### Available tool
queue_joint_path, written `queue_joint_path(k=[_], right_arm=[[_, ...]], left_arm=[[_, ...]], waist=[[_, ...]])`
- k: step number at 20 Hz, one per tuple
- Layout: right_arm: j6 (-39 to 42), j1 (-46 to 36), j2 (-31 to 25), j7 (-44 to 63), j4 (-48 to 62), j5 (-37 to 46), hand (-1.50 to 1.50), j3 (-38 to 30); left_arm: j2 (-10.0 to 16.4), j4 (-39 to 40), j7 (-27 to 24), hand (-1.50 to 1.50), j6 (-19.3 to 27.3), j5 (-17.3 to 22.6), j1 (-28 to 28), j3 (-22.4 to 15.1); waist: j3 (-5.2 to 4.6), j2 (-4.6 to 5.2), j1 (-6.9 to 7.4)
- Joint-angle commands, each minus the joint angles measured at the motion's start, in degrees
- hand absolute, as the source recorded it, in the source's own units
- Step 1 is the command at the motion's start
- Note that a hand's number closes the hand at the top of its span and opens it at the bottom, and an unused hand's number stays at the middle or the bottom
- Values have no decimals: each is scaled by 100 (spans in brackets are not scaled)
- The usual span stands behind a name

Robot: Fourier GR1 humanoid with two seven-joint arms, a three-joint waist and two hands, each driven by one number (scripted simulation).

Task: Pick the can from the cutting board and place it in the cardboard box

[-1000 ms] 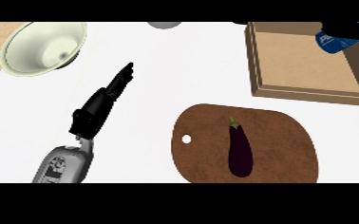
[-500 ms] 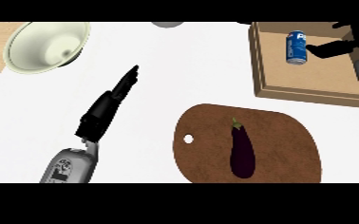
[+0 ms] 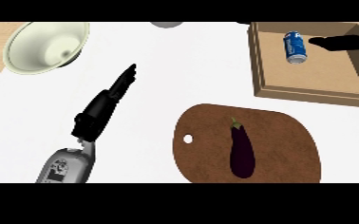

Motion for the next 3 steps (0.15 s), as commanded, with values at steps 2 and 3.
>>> queue_joint_path(k=[2,3], right_arm=[[485,-26,-390,-399,227,-934,-150,-883],[656,46,-489,-528,291,-1077,-150,-1006]], left_arm=[[-125,155,114,0,80,41,-196,93],[-29,-54,108,0,20,-41,-67,5]], waist=[[-1,2,-93],[-1,-10,-65]])
